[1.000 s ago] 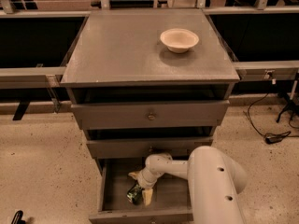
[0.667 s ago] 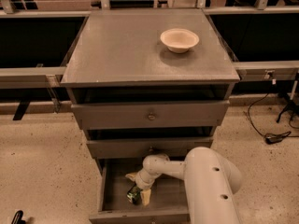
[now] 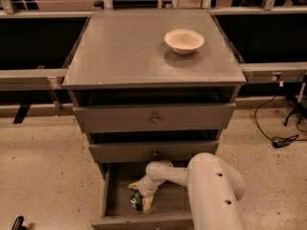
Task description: Pick green can from bottom drawer and place on counter
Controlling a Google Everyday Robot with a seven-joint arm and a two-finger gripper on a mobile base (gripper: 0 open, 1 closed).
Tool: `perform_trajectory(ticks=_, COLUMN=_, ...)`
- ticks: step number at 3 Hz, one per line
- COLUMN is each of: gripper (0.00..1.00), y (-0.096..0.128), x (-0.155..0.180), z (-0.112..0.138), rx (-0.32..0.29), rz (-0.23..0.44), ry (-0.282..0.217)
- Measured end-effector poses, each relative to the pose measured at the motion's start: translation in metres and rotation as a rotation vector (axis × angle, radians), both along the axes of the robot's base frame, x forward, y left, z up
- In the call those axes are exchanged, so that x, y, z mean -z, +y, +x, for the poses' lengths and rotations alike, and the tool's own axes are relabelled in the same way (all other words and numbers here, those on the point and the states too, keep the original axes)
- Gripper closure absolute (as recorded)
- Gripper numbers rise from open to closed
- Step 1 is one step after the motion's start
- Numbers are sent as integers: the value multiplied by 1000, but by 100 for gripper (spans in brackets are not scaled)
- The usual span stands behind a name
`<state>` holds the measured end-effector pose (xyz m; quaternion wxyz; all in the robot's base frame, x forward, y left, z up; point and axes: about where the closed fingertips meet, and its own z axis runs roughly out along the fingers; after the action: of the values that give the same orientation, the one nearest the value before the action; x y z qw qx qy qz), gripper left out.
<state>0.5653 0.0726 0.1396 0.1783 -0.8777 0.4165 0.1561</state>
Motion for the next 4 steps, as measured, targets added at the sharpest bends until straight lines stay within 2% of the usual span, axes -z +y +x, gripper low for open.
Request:
perform_trajectory(ticks=1, gripper=49, y=5, x=4, z=-2, rx=-20, rz=2, ry=2)
perform_trajectory(ticks=2, gripper=72, y=5, x=4, z=-2, rx=-20, rz=2, ry=2)
perform_trajectory(ticks=3, gripper=96, y=3, x=7, z=-21, rx=-13, rz=-6, ry=37)
perform_trajectory(ticks=4, gripper=100, y=-11, x=-15, z=-30, rx=68, rz=23, ry=17)
